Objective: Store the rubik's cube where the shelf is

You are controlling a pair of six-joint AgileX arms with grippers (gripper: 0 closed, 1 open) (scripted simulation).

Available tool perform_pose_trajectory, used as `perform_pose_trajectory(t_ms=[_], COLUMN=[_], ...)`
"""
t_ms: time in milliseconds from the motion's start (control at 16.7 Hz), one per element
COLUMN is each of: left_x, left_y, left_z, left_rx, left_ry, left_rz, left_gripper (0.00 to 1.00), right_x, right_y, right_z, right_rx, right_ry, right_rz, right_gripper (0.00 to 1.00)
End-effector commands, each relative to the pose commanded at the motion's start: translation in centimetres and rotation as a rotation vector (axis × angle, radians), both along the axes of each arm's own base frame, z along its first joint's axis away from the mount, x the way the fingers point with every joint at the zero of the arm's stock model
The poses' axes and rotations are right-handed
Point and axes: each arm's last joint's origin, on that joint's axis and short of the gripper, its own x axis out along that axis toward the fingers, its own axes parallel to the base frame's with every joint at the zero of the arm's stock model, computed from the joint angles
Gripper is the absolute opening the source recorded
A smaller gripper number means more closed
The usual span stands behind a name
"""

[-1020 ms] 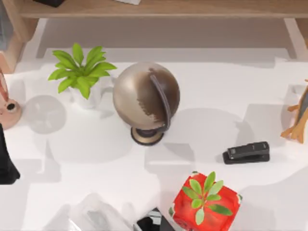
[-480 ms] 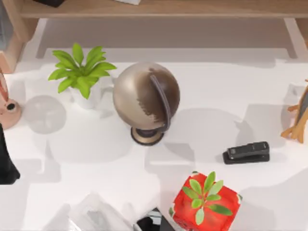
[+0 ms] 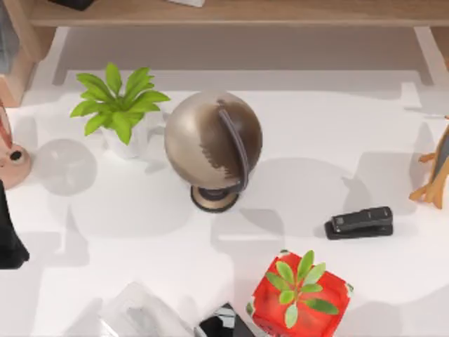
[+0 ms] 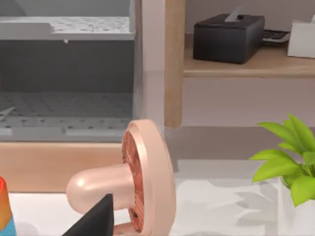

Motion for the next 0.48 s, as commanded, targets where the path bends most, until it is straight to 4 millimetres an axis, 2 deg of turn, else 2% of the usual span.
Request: perform_pose_trajectory(t_ms=[300, 480], left_x=[0.0, 0.0], left_y=[0.0, 0.0], left_z=[0.0, 0.0], left_rx=[0.000, 0.000], left_ry=[0.000, 0.000], left_rz=[0.000, 0.000], left_gripper=[1.00, 1.00], right_x=[-0.1, -1.8], right_y=[0.1, 0.1], right_z=[0.0, 0.1], right_rx=[0.002, 0.006], right_ry=[-0.001, -0.003], right_rz=[0.003, 0.010], right_gripper=[0.00, 0.00])
